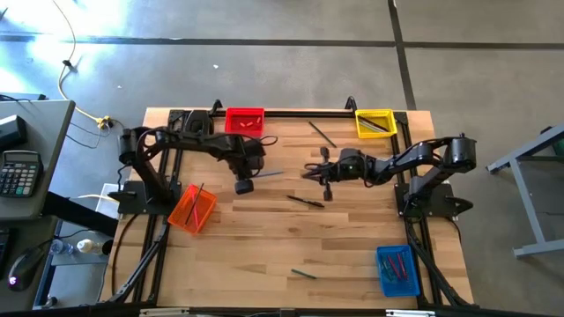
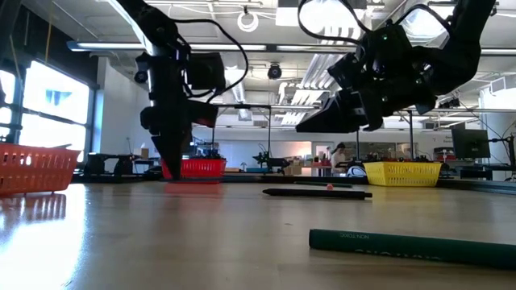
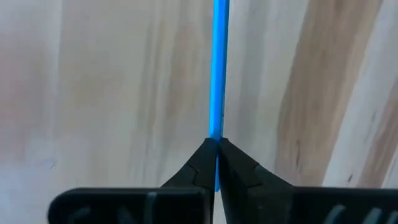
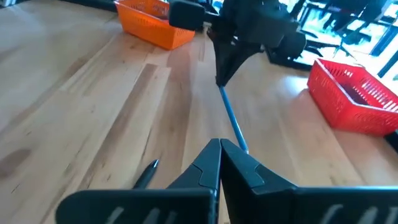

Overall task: Sort crayons/erasers/pens/pencils in bins
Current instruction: Put the blue pencil into the orange basket

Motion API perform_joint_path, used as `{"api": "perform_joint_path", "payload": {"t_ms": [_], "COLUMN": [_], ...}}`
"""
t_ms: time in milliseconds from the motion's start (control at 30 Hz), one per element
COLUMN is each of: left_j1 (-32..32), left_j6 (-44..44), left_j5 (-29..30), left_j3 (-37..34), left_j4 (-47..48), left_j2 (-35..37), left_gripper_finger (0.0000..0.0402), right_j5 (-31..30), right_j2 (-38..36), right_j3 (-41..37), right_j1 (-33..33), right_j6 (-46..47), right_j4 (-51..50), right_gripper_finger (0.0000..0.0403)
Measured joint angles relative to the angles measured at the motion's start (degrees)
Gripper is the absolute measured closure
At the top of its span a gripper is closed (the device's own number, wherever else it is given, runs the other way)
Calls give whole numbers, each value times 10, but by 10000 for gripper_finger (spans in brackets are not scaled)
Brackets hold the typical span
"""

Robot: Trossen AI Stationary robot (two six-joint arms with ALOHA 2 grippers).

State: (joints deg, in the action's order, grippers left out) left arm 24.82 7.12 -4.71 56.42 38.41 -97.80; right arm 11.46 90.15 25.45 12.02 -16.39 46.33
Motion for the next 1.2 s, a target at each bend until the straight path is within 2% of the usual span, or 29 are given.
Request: {"api": "perform_joint_path", "payload": {"t_ms": [167,333,467,667,767,900,1033,1200], "left_j1": [-21,-38,-47,-47,-35,-18,-14,-16], "left_j6": [0,0,-9,-9,-30,-68,-106,-144], "left_j5": [-2,-2,-2,13,-5,-29,-31,-24], "left_j3": [0,1,1,-9,-55,-136,-213,-293], "left_j4": [-21,-30,-41,-19,-107,-243,-391,-552], "left_j2": [0,1,1,17,56,110,159,208], "left_gripper_finger": [401,401,401,401,401,401,401,401], "right_j5": [1,5,5,-42,-71,-79,-82,-133], "right_j2": [7,43,93,140,148,162,187,227], "right_j3": [9,60,105,176,208,245,284,335], "right_j1": [0,-2,-7,-8,-8,-8,-11,-27], "right_j6": [34,45,45,90,114,148,187,194], "right_j4": [-20,-114,-132,-188,-235,-276,-293,-343], "right_gripper_finger": [374,308,263,243,242,242,242,242]}}
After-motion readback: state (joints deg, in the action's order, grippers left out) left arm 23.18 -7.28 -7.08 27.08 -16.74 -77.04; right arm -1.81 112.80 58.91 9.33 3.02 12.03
